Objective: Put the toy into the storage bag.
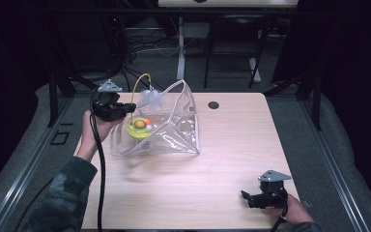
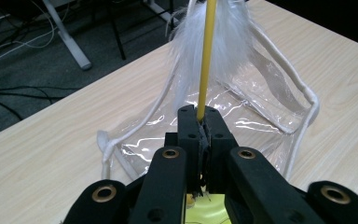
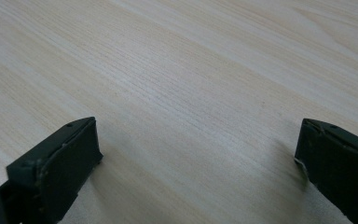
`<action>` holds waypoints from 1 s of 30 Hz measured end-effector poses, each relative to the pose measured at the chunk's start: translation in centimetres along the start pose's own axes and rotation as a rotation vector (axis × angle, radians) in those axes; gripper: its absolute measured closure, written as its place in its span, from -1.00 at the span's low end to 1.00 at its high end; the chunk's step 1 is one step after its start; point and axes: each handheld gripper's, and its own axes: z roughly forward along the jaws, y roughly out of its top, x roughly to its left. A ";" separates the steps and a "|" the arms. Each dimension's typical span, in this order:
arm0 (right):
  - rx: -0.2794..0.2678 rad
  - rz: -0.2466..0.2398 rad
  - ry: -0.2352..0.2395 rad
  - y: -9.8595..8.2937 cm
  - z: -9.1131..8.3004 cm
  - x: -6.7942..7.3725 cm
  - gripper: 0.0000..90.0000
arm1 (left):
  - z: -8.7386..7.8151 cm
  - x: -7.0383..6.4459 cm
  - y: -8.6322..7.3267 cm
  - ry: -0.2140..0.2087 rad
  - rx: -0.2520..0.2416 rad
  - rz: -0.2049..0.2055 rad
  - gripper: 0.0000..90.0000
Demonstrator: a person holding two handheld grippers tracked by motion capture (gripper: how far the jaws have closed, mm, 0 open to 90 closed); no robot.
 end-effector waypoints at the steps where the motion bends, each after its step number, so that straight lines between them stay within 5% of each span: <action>1: 0.000 0.001 0.001 0.0 0.0 0.0 -1.00 | 0.3 0.0 -0.1 -0.002 0.001 -0.001 0.96; 30: 0.001 0.000 0.000 0.0 0.0 0.0 -1.00 | 3.7 0.1 0.0 -0.041 0.051 0.001 0.96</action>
